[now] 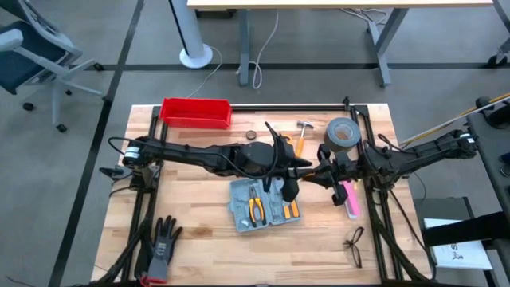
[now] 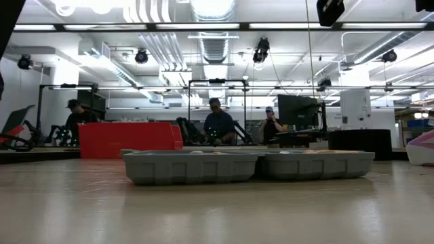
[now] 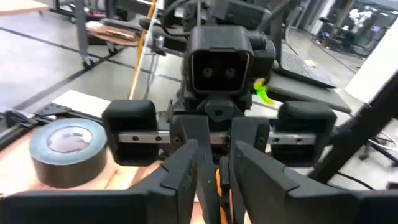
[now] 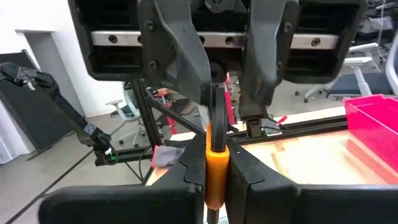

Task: Prefit tool cases
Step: Put the hex keys into the gray toolbox

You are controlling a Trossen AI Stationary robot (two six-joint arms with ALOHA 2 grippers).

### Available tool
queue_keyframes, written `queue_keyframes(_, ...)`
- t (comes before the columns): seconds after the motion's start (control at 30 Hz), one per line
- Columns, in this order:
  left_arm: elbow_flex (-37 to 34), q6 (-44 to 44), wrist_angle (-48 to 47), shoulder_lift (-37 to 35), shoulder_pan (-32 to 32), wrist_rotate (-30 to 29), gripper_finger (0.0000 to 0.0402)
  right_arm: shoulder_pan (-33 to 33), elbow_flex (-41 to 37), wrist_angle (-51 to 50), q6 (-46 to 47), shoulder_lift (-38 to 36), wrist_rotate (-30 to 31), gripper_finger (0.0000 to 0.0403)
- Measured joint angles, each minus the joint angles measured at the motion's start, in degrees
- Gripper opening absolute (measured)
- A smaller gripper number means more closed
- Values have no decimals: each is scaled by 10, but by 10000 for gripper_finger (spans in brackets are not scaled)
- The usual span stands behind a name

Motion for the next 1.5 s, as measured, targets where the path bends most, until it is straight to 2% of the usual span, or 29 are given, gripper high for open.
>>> queue_keyframes(0.17, 0, 8, 0, 0, -3, -45, 123, 0, 0, -11, 15, 0, 27, 6)
queue_keyframes(0.43, 0, 9, -19, 0, -6, -104, 126, 18, -2, -106, 50, 0, 86, 6)
queue_keyframes(0.8, 0, 7, -86, 0, -37, -118, 113, 21, -29, -106, 94, 23, 90, 6)
queue_keyframes(0.93, 0, 7, -116, -2, -51, -146, 109, 21, -31, -101, 113, 53, 90, 6)
queue_keyframes(1.17, 0, -23, -173, -3, -70, -150, 98, 21, -32, -49, 133, 123, 81, 8)
queue_keyframes(1.33, 0, -38, -201, -3, -86, -150, 92, 21, -32, 1, 145, 164, 50, 16)
queue_keyframes(1.5, 0, -63, -244, -7, -102, -150, 87, 22, -32, 32, 152, 196, 24, 7)
